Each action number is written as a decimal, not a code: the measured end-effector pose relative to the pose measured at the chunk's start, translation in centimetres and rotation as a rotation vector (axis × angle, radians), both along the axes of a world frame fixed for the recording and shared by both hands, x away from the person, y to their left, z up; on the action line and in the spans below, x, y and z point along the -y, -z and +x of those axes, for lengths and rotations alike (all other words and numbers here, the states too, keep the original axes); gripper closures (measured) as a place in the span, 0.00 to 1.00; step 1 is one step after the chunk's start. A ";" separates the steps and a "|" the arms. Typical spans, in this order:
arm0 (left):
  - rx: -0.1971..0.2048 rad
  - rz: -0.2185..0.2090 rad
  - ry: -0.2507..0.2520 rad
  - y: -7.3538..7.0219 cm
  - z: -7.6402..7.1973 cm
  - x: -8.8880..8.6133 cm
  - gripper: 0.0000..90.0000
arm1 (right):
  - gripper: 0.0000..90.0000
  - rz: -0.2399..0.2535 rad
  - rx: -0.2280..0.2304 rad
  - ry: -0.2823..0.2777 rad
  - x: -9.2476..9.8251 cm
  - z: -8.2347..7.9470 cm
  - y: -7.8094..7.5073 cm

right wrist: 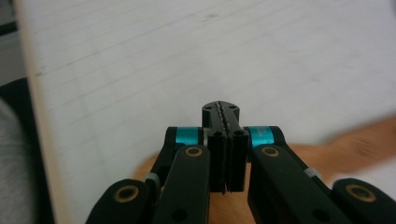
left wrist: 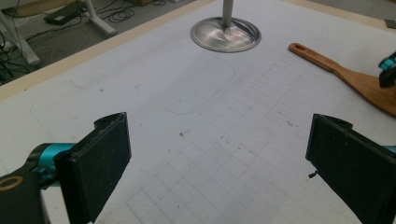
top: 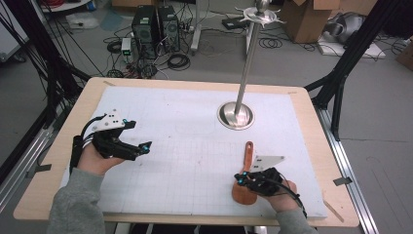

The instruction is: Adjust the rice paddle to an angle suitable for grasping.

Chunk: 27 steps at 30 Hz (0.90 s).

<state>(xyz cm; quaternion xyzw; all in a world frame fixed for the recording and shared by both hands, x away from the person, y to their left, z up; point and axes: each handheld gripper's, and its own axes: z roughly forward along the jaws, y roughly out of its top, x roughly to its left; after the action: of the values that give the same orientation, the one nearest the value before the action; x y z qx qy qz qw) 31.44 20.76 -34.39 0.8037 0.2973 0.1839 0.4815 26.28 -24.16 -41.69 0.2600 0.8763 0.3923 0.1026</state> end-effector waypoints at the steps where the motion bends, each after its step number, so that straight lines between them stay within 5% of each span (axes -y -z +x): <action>1: 0.002 0.003 0.000 0.0 0.0 0.0 0.08 | 1.00 0.007 0.009 0.028 0.7 0.2 -0.1; 7: 0.004 -0.001 -0.004 0.0 -0.2 0.0 0.08 | 1.00 0.007 0.016 0.162 3.9 1.6 0.2; 13: 0.003 0.002 -0.007 0.0 -0.2 0.0 0.08 | 1.00 -0.053 0.011 0.192 3.6 2.4 1.3; 27: -0.001 0.001 -0.021 0.2 -0.6 -0.6 0.08 | 1.00 -0.063 -0.006 0.218 3.7 3.6 2.2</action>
<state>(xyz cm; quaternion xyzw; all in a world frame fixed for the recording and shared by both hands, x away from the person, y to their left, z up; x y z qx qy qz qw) 30.86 21.31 -34.57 0.8009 0.3059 0.1886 0.4790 29.83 -27.86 -43.93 0.3515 0.8550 0.3505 0.1503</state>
